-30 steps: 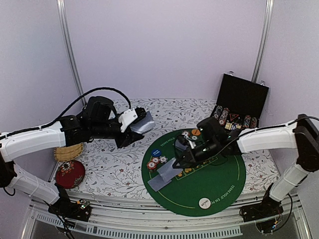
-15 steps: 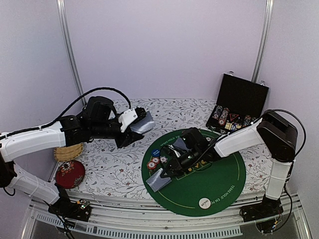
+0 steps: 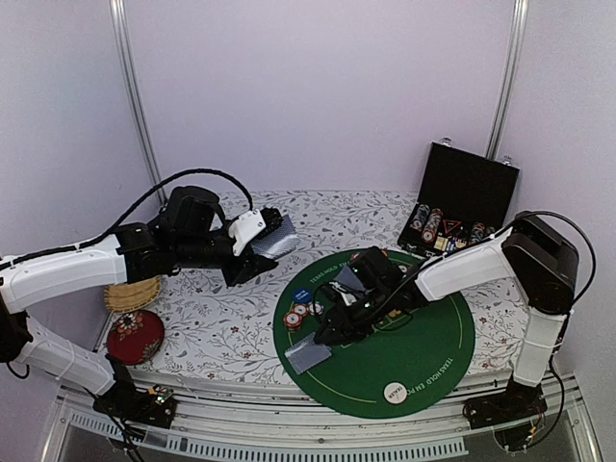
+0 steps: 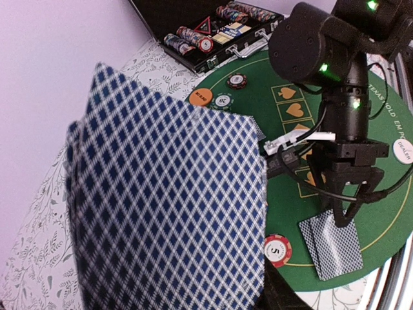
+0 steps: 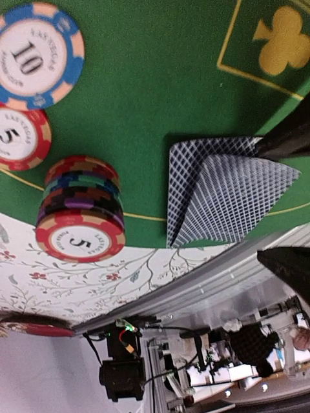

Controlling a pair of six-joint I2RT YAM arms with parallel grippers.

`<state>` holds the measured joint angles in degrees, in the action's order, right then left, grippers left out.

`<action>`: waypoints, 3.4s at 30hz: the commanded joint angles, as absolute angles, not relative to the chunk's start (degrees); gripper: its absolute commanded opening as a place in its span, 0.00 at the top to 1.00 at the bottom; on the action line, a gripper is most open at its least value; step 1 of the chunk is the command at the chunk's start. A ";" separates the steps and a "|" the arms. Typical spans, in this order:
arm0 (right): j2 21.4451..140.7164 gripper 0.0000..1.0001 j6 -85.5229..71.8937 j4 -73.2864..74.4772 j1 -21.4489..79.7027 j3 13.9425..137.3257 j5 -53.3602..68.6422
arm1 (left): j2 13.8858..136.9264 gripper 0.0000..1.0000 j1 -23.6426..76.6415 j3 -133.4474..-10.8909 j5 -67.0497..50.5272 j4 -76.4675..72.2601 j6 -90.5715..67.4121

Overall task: Distribute texas hold em gaming equipment
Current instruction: Distribute the poker card in the small blind area, then pick up the poker card from the face-down deck piles, then flop the poker card in the community card area.

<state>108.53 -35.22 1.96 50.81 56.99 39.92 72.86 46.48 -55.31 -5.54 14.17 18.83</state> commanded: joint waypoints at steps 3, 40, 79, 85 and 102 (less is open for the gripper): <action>94.89 0.29 -29.15 12.45 48.74 59.76 26.41 | 71.89 0.55 46.26 -54.93 -5.70 12.80 18.93; 97.09 0.92 -9.08 10.23 48.82 84.77 26.27 | 72.25 0.55 46.45 -54.76 -6.68 12.78 19.03; 90.21 0.98 45.92 3.58 55.63 54.49 -15.94 | 72.14 0.55 46.47 -54.68 -6.15 12.83 19.21; 93.95 0.98 50.16 2.98 58.40 51.14 -15.65 | 72.16 0.55 46.48 -54.64 -6.07 12.82 19.21; 96.89 0.98 53.35 12.63 61.65 47.27 -6.38 | 72.34 0.55 46.48 -54.58 -6.17 12.90 19.25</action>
<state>96.07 51.86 10.31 61.23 48.47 -8.54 72.86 46.48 -55.31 -5.98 14.17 18.87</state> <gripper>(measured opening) 0.022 0.455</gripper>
